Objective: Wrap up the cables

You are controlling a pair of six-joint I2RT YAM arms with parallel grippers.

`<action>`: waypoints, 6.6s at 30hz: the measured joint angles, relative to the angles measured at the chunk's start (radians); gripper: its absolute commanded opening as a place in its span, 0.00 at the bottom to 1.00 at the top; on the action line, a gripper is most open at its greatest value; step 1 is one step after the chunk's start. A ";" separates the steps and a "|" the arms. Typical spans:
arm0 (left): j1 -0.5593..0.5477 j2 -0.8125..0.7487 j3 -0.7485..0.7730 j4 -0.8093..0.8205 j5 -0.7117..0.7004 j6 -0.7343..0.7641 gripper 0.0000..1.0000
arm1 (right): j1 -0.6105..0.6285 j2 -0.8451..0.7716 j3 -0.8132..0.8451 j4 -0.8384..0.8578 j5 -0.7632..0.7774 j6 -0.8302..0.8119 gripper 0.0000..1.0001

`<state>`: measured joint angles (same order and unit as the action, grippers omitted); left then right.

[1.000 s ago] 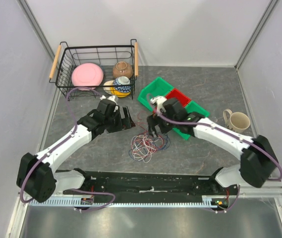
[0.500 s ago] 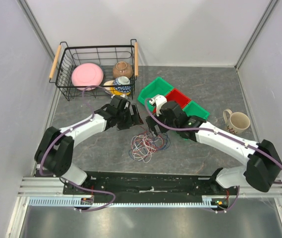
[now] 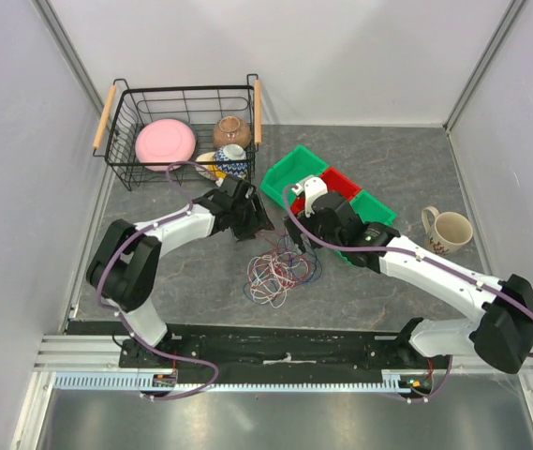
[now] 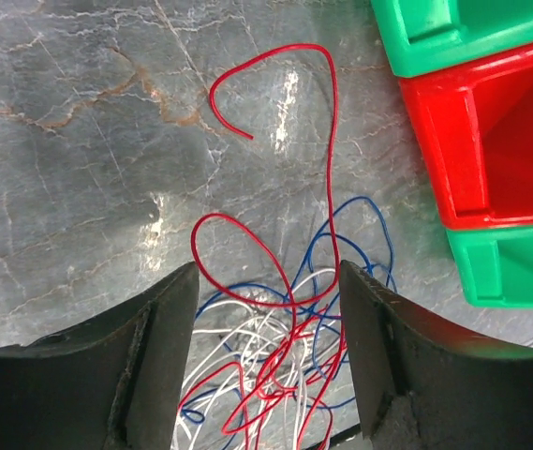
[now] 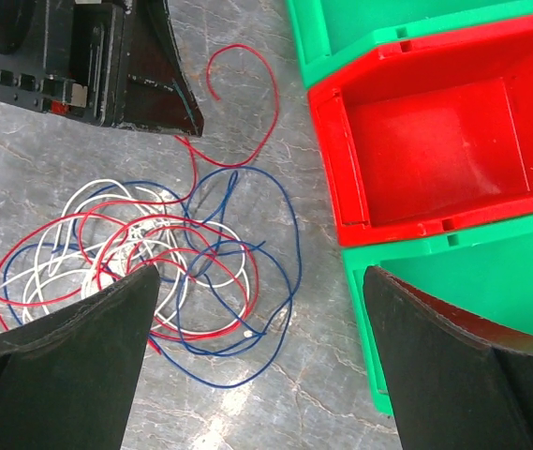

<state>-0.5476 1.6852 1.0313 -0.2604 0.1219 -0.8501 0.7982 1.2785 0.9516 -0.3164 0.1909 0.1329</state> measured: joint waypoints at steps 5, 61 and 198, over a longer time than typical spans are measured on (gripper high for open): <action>-0.002 0.061 0.055 -0.032 0.000 -0.030 0.02 | 0.000 -0.003 -0.007 -0.005 0.029 -0.002 0.98; -0.023 -1.012 0.109 -0.212 -0.599 0.314 0.02 | 0.016 0.180 -0.006 0.220 -0.346 -0.045 0.82; -0.023 -0.964 -0.008 -0.276 -0.716 0.243 0.02 | -0.282 0.270 0.052 0.261 0.023 0.042 0.94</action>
<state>-0.5701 0.7212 1.0237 -0.5362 -0.5941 -0.6071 0.5167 1.5482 1.0039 -0.0559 0.2142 0.1745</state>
